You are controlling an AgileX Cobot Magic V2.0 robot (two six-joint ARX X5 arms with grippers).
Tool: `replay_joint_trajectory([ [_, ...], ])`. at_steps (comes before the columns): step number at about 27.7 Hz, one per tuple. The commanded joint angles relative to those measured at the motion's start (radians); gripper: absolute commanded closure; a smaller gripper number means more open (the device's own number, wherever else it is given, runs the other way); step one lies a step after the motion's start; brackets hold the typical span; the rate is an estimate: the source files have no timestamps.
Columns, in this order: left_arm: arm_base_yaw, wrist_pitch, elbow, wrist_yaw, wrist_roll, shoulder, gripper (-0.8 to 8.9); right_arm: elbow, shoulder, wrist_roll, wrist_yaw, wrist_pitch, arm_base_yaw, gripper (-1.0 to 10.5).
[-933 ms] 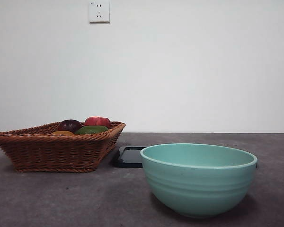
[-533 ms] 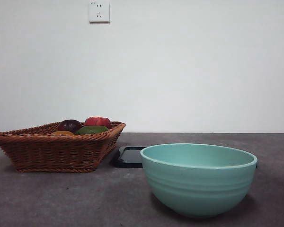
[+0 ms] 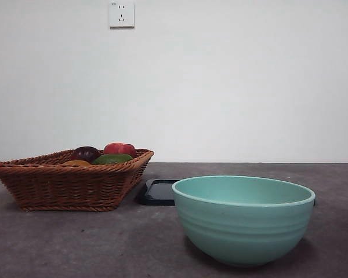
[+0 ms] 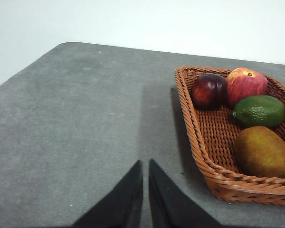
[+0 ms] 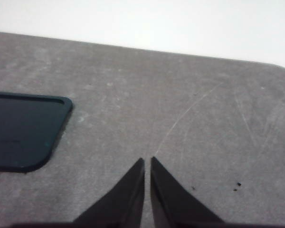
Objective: Pick up the wifruite, put it on the bowl, pick up the plate, put it on desk
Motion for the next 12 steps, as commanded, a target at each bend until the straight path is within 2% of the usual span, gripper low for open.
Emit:
replay_joint_trajectory([
  [1, 0.001, -0.006, -0.021, -0.006, 0.003, -0.002, 7.95, -0.006, -0.003, 0.040, 0.000, -0.010, -0.001, 9.3],
  [12, 0.001, -0.005, -0.020, -0.006, 0.003, -0.002, 7.95, -0.005, -0.003, 0.058, 0.000, 0.005, -0.001, 9.3],
])
